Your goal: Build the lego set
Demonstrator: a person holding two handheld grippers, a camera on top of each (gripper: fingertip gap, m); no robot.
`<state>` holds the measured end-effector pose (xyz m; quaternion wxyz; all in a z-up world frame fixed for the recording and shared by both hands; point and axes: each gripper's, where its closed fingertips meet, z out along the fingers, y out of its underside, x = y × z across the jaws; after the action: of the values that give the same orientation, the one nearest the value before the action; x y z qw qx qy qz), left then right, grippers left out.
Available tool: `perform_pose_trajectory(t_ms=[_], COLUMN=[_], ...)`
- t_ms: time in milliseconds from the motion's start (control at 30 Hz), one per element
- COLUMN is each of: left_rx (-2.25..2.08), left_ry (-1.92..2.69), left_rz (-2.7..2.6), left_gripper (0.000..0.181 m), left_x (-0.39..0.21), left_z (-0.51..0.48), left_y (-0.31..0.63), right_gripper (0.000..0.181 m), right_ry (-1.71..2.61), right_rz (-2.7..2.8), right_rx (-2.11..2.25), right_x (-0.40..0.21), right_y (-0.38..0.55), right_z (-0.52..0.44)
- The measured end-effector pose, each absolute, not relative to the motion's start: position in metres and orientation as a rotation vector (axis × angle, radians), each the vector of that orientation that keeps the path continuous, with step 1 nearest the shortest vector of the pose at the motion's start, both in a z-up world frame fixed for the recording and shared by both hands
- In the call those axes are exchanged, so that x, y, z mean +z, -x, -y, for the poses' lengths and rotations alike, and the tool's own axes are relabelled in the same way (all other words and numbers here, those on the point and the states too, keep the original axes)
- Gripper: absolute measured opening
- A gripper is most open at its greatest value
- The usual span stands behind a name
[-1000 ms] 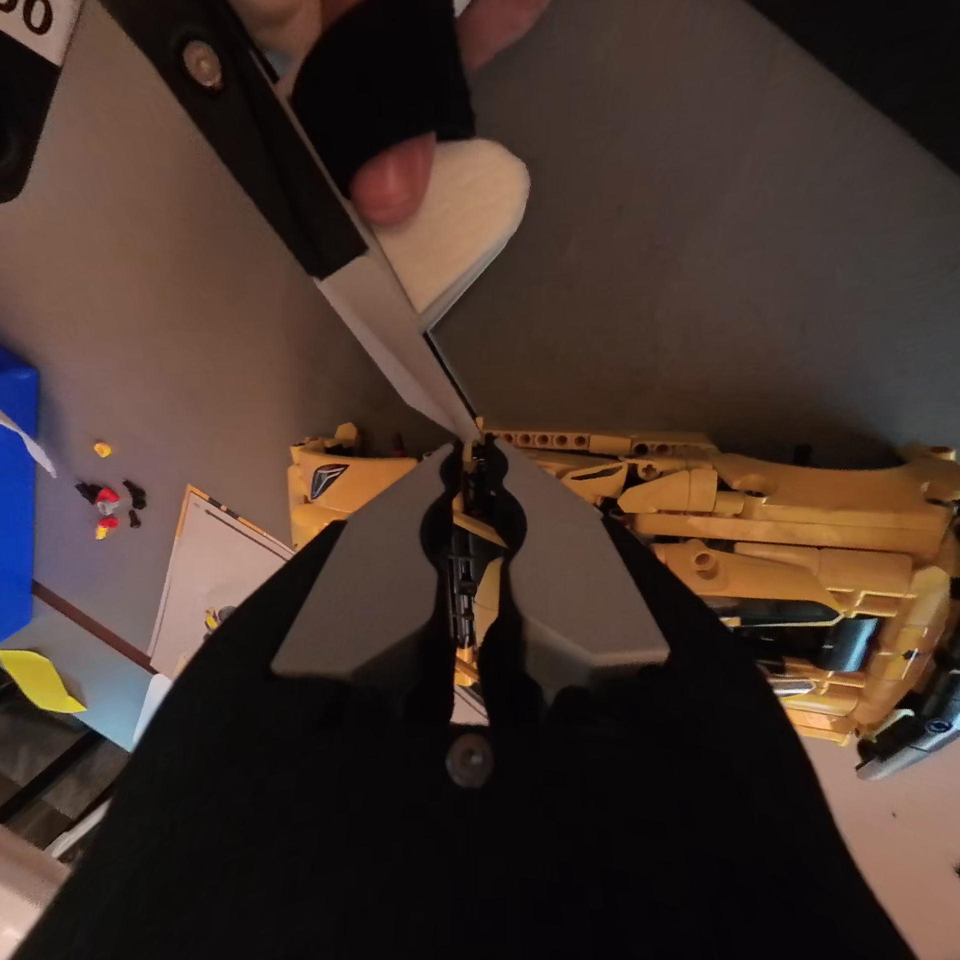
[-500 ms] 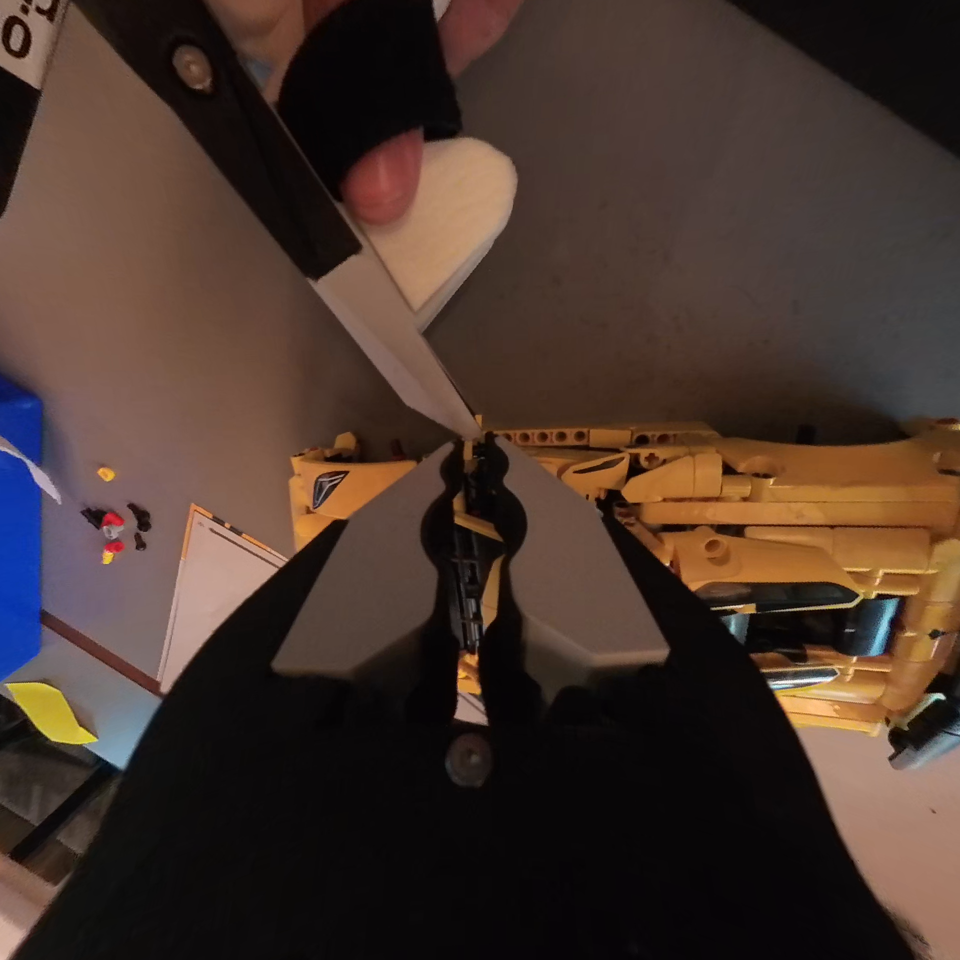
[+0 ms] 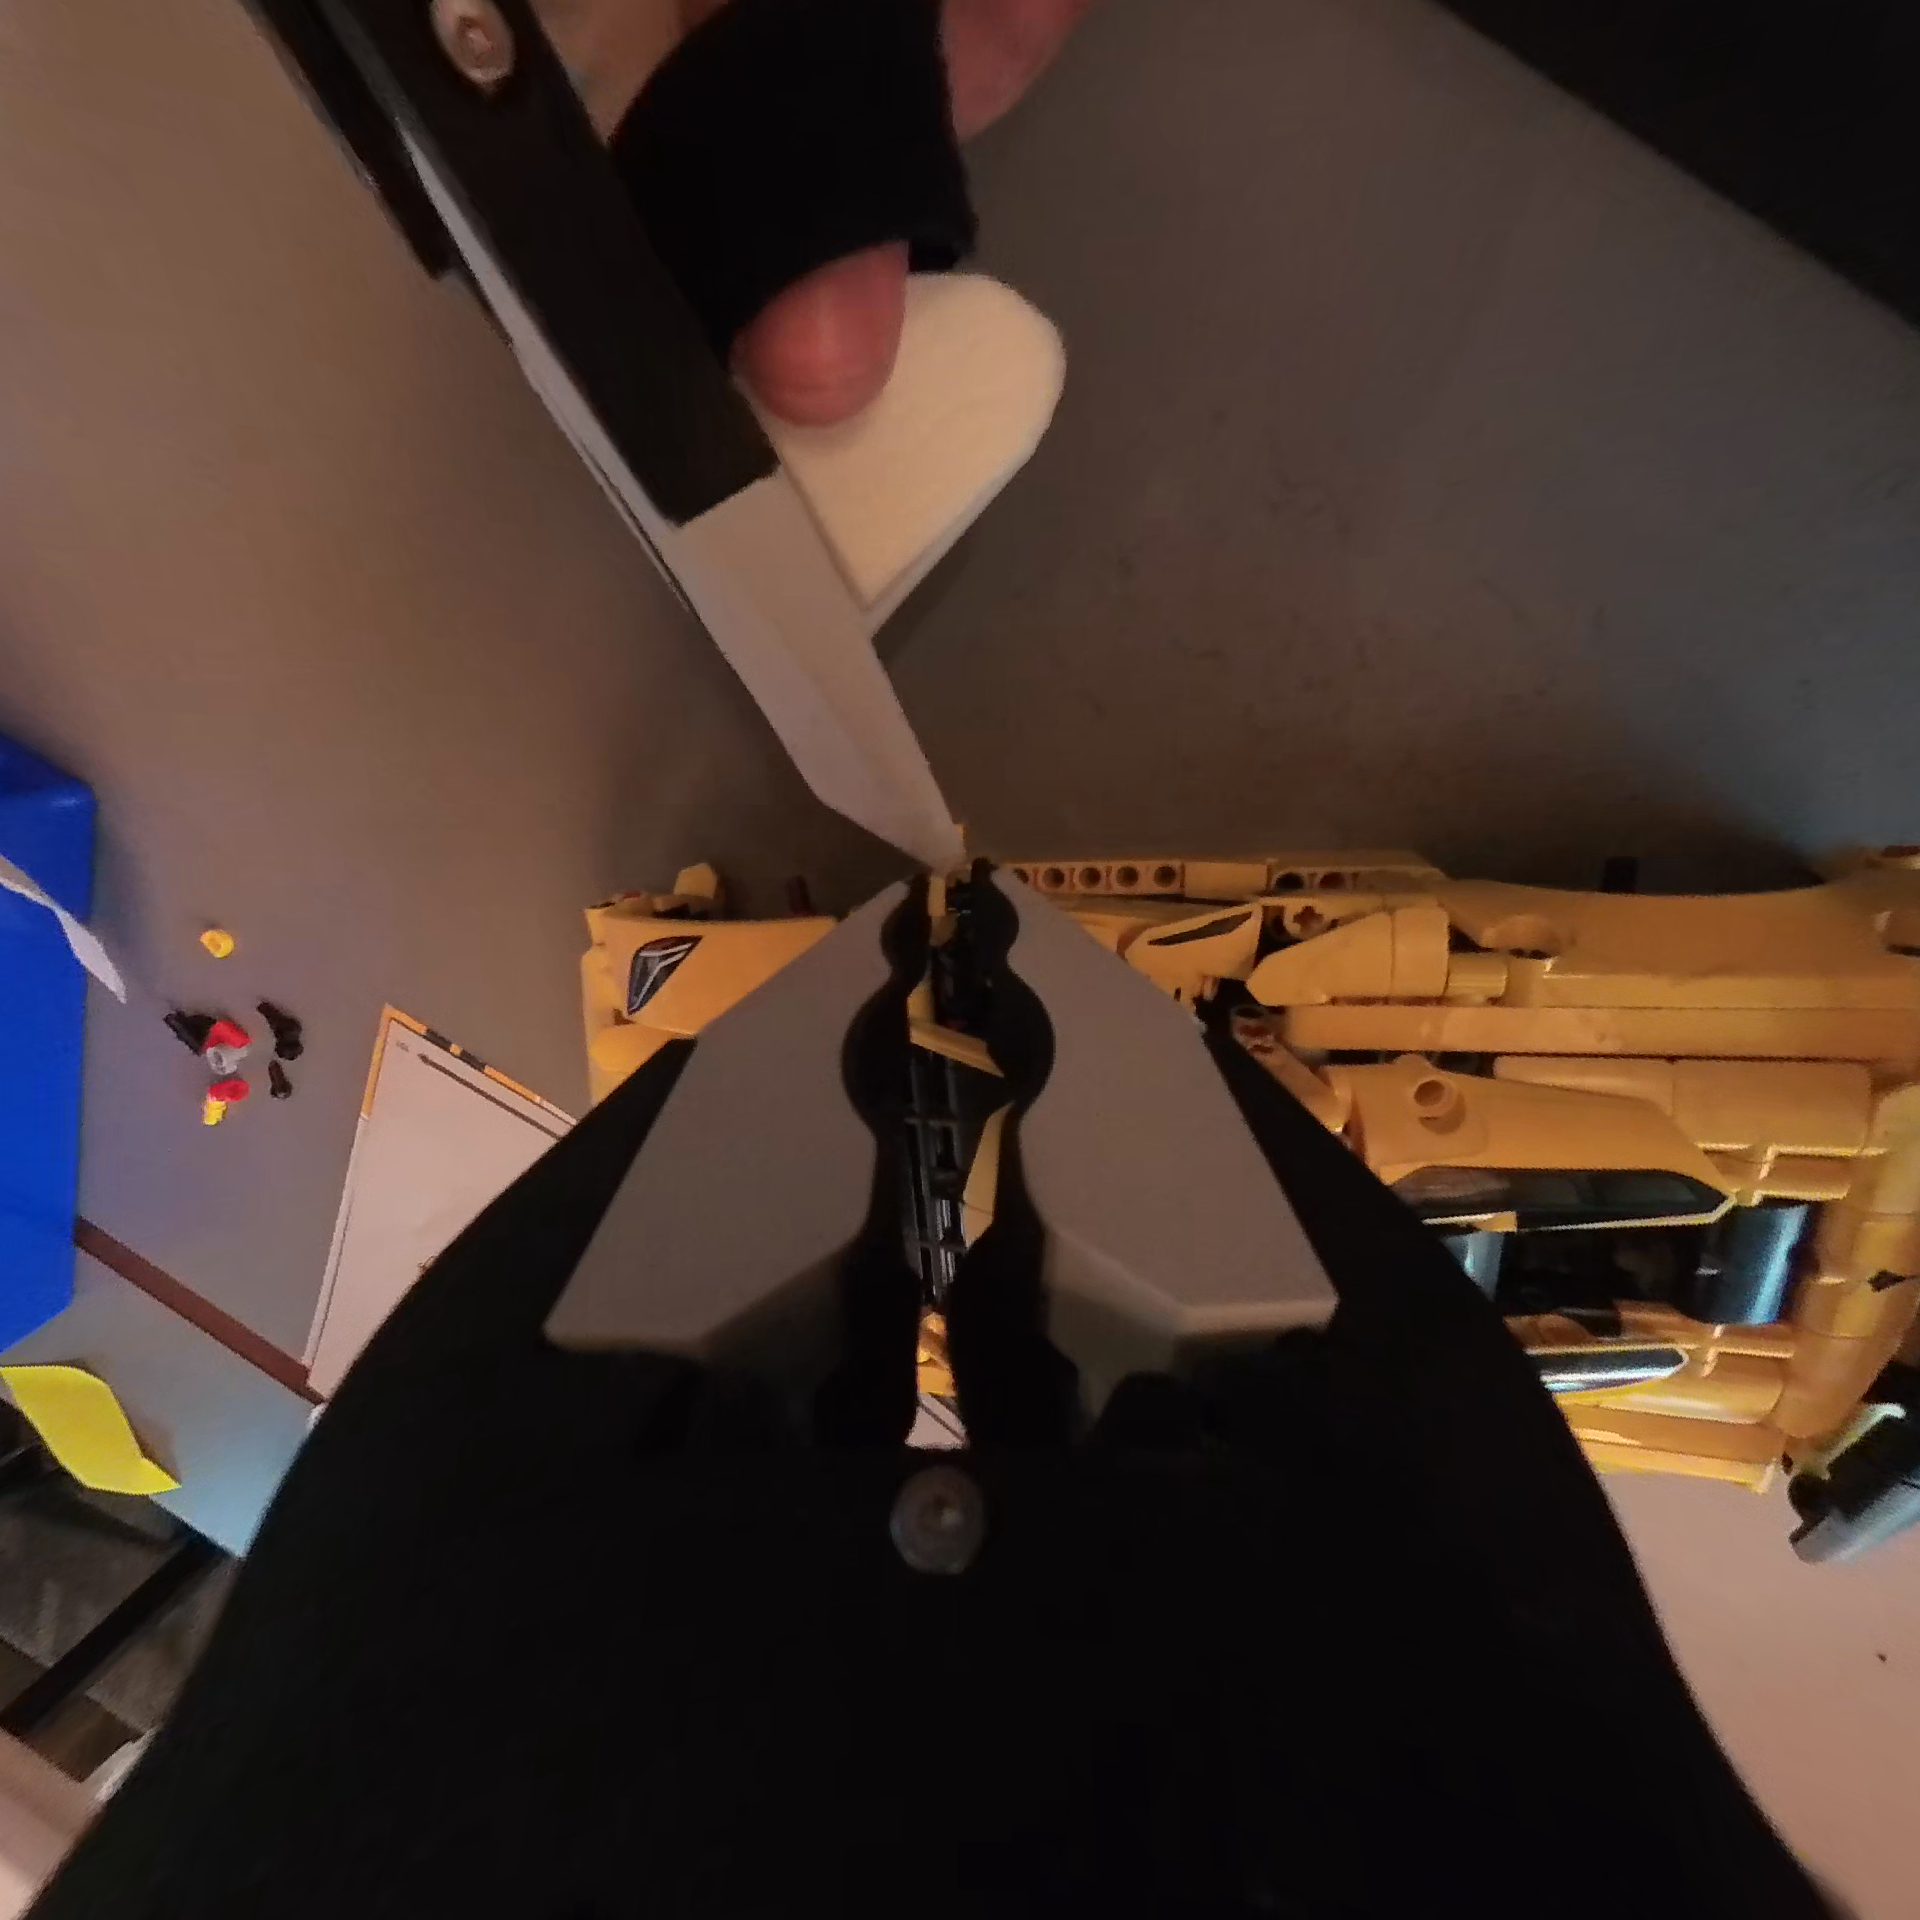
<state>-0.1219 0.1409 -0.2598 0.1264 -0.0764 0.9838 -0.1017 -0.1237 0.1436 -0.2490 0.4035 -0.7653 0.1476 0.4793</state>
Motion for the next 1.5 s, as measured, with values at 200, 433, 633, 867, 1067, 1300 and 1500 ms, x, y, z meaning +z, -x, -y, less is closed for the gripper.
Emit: perform_pose_trajectory(t_ms=[200,433,633,867,1067,1300,1500], left_rx=[-0.325,-0.342,-0.259,-0.312,-0.414,-0.447,-0.495], left_ry=[0.237,0.292,0.170,0.230,0.342,0.365,0.402], left_rz=[-2.857,-2.837,-2.805,-2.828,-2.860,-2.869,-2.878], left_gripper=[0.008,0.009,0.008,0.008,0.008,0.008,0.008], left_x=[-0.259,-0.258,-0.259,-0.258,-0.257,-0.257,-0.256], left_z=[-0.140,-0.139,-0.141,-0.140,-0.139,-0.139,-0.139], left_y=[0.122,0.122,0.121,0.121,0.121,0.121,0.121], right_gripper=[0.007,0.006,0.006,0.007,0.012,0.024,0.013], right_ry=[1.958,1.981,2.009,1.983,1.955,1.947,1.978], right_rz=[-0.260,-0.250,-0.190,-0.225,-0.038,0.255,0.435], right_rx=[1.045,1.071,0.982,1.054,0.795,0.448,0.205], right_x=[-0.248,-0.249,-0.249,-0.247,-0.238,-0.239,-0.248], right_y=[0.123,0.123,0.123,0.123,0.118,0.117,0.123], right_z=[-0.144,-0.143,-0.143,-0.143,-0.139,-0.139,-0.142])
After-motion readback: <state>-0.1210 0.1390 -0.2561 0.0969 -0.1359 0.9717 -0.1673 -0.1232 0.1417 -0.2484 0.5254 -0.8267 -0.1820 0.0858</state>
